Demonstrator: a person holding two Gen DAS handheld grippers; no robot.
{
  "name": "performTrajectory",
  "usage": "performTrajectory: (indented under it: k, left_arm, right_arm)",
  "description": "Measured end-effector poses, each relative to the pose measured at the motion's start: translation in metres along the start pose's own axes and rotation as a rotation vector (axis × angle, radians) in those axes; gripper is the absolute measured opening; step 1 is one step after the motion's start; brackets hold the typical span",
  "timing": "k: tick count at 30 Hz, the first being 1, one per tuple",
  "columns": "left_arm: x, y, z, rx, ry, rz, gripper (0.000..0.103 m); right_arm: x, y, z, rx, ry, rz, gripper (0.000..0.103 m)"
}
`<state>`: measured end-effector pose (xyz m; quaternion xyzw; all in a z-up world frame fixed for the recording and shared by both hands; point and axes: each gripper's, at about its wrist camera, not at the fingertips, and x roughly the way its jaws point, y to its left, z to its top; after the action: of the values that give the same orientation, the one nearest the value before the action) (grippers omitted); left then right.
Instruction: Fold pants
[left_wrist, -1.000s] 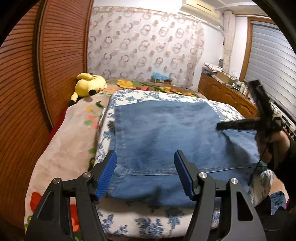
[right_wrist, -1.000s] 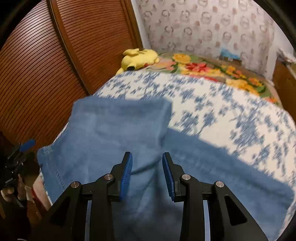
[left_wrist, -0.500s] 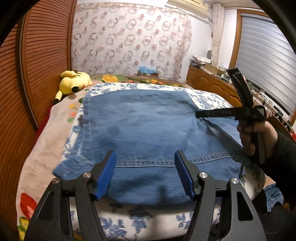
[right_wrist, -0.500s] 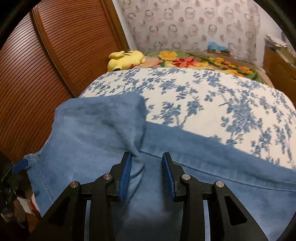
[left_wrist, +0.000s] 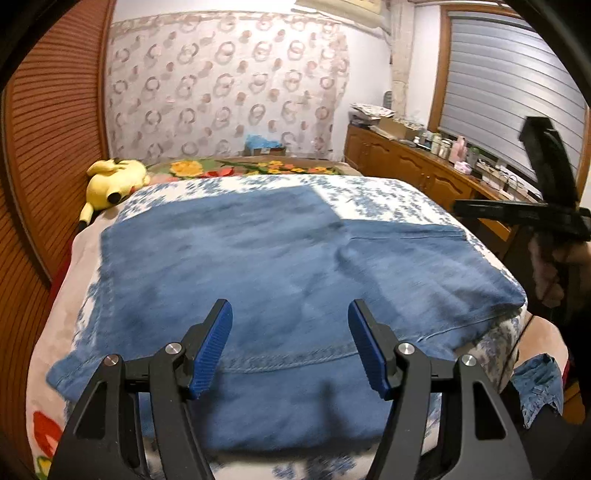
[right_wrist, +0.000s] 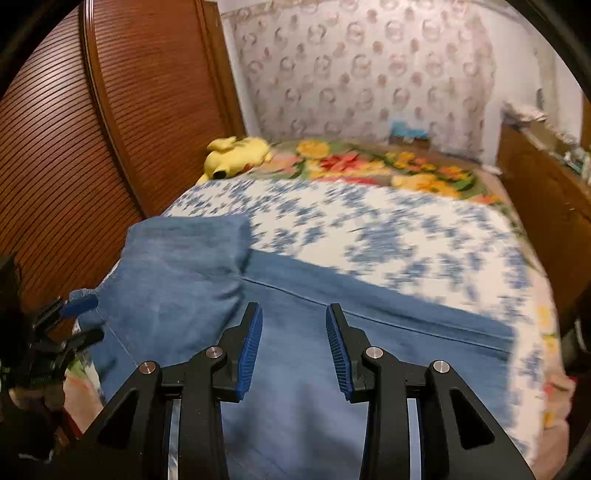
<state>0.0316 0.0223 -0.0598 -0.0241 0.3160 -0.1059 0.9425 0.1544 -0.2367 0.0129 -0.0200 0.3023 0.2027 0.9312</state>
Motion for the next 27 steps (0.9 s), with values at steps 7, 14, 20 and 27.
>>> performTrajectory:
  k: [7,14,20,27]
  left_arm:
    - [0.013,-0.032,0.009,0.043,0.013,-0.034,0.066]
    - [0.023,-0.049,0.013,0.07,0.033,-0.041,0.066]
    - [0.035,-0.051,0.008,0.066,0.073,-0.025,0.066]
    - [0.043,-0.048,-0.002,0.054,0.109,-0.011,0.066]
  right_arm:
    - [-0.052,-0.042,-0.041,0.032,-0.022,-0.11,0.046]
    - [-0.071,-0.061,-0.077,0.072,-0.004,-0.18,0.053]
    - [-0.076,-0.071,-0.106,0.105,0.026,-0.22,0.053]
    - [-0.072,-0.08,-0.124,0.154,0.062,-0.235,0.053]
